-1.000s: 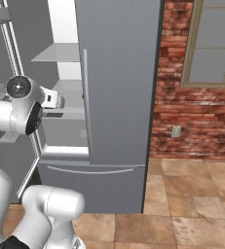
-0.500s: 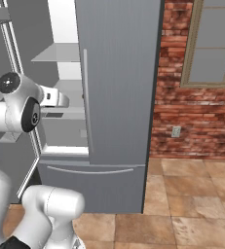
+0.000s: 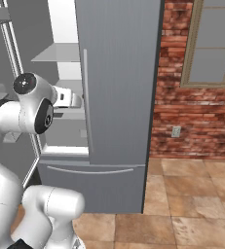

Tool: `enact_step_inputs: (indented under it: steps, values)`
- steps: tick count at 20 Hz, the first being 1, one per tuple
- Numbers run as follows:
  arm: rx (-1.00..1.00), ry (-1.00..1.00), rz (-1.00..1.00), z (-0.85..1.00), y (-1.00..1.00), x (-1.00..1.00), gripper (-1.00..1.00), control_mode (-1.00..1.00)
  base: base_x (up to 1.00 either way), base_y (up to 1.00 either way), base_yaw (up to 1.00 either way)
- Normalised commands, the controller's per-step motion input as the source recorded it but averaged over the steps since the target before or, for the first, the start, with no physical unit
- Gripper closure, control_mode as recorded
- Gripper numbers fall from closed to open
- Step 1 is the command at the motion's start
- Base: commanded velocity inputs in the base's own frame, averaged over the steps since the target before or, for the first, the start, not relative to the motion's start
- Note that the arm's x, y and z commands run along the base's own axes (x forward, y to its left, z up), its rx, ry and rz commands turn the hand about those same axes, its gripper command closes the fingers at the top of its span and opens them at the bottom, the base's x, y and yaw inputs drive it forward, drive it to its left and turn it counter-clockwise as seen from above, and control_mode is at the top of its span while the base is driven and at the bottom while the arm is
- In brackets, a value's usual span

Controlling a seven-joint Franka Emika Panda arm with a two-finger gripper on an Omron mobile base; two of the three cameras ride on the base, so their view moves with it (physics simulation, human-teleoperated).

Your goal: Retrieve the chicken drumstick from the fridge and place it on the saucepan with marinade on the stove.

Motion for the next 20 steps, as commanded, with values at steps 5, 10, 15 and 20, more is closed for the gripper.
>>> enact_step_inputs:
  steps: [5, 10, 15, 20]
  values:
    - [0.00, -0.06, 0.02, 0.00, -0.20, 0.17, -1.00, -1.00, 0.00, 0.00, 0.00]
    - [0.00, -0.06, 0.00, -0.01, -0.02, 0.35, -1.00, -1.00, 0.00, 0.00, 0.00]
    - [0.00, 0.00, 0.00, -0.08, 0.00, 0.47, -1.00, -1.00, 0.00, 0.00, 0.00]
    - [0.00, 0.00, 0.00, -0.27, 0.00, 0.55, -1.00, -1.00, 0.00, 0.00, 0.00]
